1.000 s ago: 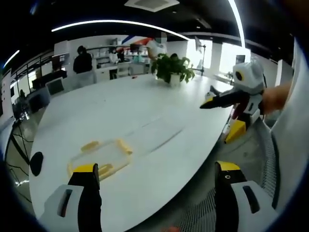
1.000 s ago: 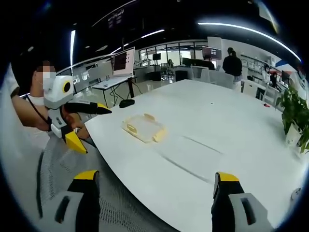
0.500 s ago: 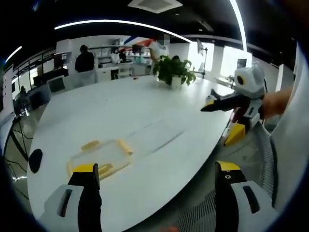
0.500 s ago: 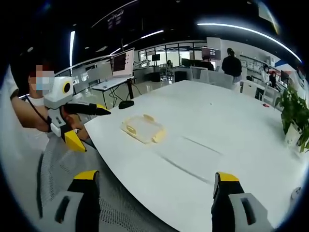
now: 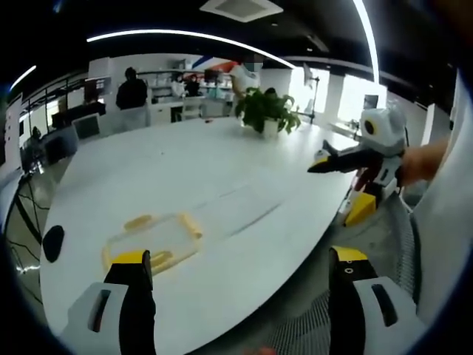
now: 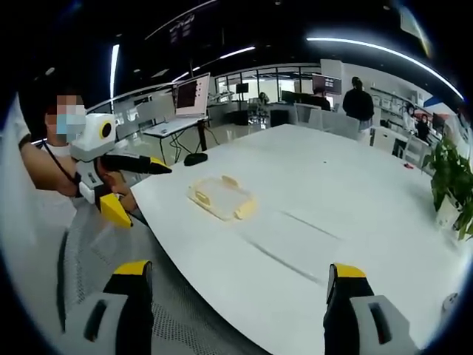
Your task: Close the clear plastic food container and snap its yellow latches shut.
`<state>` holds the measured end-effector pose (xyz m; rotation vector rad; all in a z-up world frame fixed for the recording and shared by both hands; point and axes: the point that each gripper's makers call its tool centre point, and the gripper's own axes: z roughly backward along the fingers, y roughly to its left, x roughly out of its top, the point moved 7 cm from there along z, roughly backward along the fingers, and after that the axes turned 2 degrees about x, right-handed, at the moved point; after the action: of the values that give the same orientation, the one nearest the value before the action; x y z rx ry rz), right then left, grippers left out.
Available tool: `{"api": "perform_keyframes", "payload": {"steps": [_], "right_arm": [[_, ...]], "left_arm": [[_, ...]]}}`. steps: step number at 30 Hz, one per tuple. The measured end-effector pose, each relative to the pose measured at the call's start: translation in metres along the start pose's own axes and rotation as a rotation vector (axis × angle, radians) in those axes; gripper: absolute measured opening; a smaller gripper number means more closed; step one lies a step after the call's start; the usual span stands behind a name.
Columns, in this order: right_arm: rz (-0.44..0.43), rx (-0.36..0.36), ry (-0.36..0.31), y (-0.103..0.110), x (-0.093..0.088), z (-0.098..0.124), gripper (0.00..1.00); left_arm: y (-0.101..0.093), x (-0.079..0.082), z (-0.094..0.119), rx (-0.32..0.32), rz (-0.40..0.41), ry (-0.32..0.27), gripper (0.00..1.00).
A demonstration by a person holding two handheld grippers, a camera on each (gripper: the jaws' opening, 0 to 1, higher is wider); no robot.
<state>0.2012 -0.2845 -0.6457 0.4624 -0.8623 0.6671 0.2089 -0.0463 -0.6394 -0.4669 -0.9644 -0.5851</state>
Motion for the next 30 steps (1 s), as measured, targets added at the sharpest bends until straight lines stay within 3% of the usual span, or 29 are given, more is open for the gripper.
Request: {"api": "perform_keyframes", "payload": {"steps": [19, 30], "right_arm": [[0.075, 0.026, -0.062, 0.002, 0.042, -0.01, 0.99], [0.142, 0.048, -0.065, 0.004, 0.057, -0.027, 0.99]], "left_arm": [[0.023, 0.022, 0.01, 0.012, -0.033, -0.04, 0.99], [0.043, 0.021, 0.011, 0.021, -0.083, -0.013, 0.99]]}}
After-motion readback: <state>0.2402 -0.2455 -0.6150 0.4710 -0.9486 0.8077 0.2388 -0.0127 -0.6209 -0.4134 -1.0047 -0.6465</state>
